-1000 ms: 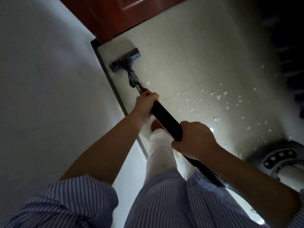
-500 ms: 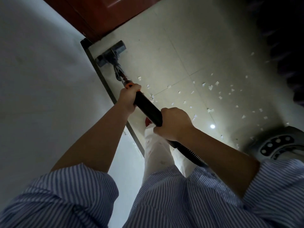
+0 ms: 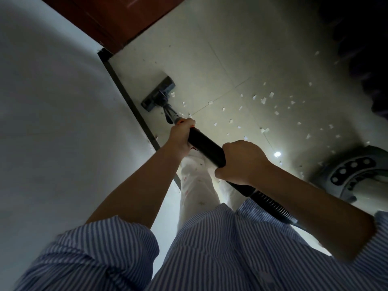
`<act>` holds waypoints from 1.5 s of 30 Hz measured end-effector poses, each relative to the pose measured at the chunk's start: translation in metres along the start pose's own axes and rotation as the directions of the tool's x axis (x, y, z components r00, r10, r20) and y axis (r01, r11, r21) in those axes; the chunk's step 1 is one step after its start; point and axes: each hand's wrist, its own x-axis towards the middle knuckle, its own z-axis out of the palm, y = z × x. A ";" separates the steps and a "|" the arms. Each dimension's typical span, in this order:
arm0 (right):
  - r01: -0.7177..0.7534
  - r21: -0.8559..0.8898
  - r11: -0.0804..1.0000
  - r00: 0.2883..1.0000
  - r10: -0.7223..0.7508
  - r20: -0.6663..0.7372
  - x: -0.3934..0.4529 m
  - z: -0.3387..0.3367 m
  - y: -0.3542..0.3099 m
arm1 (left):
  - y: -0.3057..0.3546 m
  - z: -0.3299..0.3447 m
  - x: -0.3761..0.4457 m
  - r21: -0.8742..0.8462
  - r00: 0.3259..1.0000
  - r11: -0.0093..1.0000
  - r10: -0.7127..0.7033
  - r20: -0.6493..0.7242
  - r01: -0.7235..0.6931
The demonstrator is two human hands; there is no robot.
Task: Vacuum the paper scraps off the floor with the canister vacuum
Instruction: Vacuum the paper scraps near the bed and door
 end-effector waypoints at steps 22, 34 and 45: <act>-0.070 0.002 0.998 0.997 0.070 -0.032 -0.160 0.074 0.062 | -0.149 0.024 -0.106 0.167 0.996 0.986 -0.037 0.086 0.022; -0.057 -0.076 0.995 0.997 0.053 -0.060 -0.222 0.123 0.050 | -0.206 -0.019 -0.140 0.109 0.991 0.993 0.036 0.132 -0.051; 0.037 -0.111 0.993 0.997 -0.043 -0.061 -0.157 0.120 0.020 | -0.156 -0.047 -0.120 0.073 0.996 0.994 0.083 0.021 -0.085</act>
